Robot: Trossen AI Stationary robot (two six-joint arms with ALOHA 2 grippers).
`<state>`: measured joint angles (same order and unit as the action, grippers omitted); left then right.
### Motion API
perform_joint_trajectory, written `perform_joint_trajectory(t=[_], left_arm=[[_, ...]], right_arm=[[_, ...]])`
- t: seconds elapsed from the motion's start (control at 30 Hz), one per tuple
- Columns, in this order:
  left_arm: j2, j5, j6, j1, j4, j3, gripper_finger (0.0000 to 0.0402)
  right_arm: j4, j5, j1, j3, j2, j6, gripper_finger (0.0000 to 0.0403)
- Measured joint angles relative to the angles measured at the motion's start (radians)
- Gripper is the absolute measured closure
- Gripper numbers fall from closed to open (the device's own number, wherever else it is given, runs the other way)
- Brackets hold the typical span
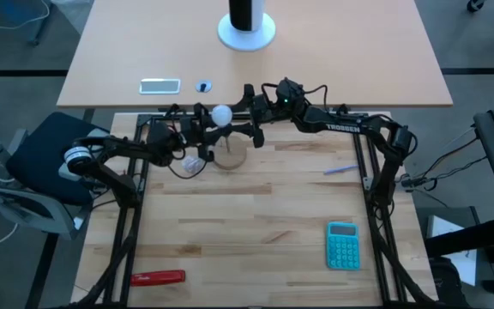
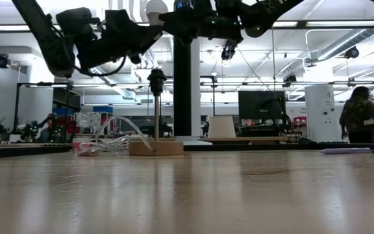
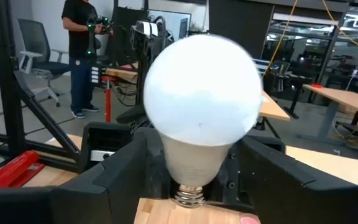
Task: Screw lightbulb
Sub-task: Insert the lightbulb into the wooden table lamp
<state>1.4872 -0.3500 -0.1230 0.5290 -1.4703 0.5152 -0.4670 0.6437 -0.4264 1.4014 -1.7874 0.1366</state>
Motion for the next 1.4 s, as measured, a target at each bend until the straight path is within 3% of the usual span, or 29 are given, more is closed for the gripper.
perform_joint_trajectory(t=[0.3, 0.67, 0.87, 0.97, 1.2, 1.4], left_arm=[[0.000, 0.002, 0.044, -0.032, 0.210, 0.097, 0.0303], [-0.003, 0.004, 0.065, -0.035, 0.220, 0.080, 0.0302], [0.003, 0.002, 0.043, -0.035, 0.264, 0.069, 0.0223], [-0.001, 0.000, 0.043, -0.035, 0.261, 0.069, 0.0205], [-0.024, 0.000, 0.037, -0.034, 0.271, 0.042, 0.0213], [-0.149, 0.030, 0.070, -0.027, 0.308, -0.014, 0.0232]], right_arm=[[0.003, 0.001, 0.003, 0.000, 0.000, -0.004, 0.0168], [0.019, 0.001, 0.001, -0.002, -0.002, -0.034, 0.0223], [-0.011, -0.039, 0.001, 0.001, 0.002, -0.037, 0.0261], [0.003, -0.047, -0.001, 0.001, 0.000, -0.039, 0.0270], [0.002, -0.044, -0.024, 0.019, 0.000, -0.093, 0.0274], [-0.001, -0.013, -0.073, 0.014, 0.000, -0.125, 0.0275]])
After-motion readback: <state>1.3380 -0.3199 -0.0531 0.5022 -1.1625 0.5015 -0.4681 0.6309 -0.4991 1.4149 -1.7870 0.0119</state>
